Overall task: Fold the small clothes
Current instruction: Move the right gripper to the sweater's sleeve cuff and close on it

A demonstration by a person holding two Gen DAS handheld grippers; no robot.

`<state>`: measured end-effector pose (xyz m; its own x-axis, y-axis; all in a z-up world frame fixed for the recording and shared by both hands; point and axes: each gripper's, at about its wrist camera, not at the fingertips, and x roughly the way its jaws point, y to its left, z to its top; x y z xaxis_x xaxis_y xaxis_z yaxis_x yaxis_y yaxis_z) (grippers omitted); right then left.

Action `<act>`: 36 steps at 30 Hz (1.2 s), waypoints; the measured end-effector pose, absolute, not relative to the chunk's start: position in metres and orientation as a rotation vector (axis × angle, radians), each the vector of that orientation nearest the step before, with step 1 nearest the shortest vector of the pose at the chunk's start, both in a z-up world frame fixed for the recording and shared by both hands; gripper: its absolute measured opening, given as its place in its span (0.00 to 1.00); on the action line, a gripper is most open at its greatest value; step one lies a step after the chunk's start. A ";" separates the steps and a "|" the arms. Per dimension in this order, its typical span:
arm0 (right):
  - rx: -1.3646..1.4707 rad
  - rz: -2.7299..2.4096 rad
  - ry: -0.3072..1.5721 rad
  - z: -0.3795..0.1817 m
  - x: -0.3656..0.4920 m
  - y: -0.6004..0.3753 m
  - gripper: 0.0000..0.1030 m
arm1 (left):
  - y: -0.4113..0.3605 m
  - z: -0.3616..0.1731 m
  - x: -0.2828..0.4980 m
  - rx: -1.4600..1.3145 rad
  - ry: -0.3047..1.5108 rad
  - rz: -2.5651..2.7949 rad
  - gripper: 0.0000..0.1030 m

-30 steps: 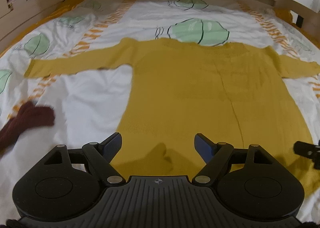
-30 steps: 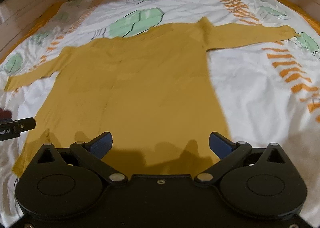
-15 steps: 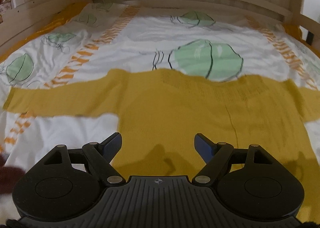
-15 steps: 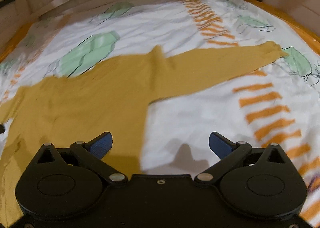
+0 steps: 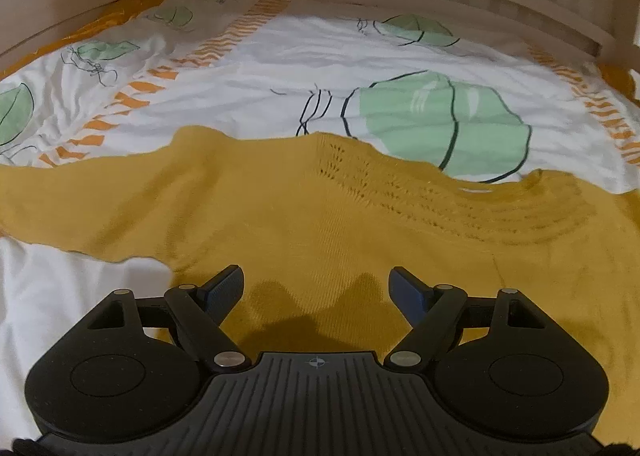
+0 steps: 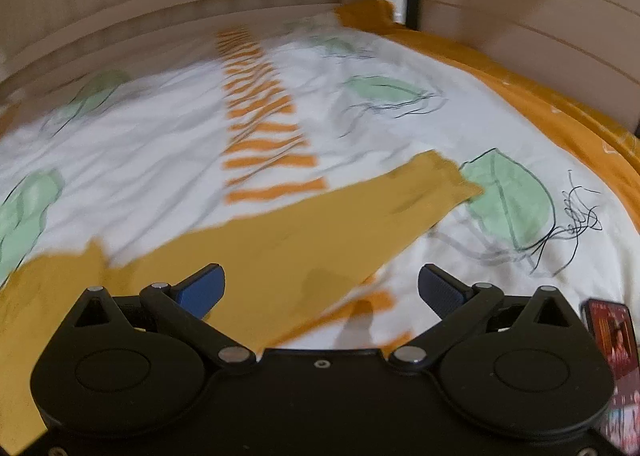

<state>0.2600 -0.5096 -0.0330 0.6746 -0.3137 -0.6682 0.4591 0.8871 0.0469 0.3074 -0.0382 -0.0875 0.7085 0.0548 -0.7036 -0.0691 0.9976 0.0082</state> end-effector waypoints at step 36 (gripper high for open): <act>0.571 -0.537 0.701 -0.070 0.299 -0.660 0.33 | -0.047 -0.122 0.307 0.026 0.688 0.096 0.88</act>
<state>0.2987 -0.6605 -0.0698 0.6450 -0.2607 -0.7183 0.6254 0.7203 0.3001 0.3069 -0.0470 -0.1216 0.7680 0.0971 -0.6330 -0.0800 0.9952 0.0555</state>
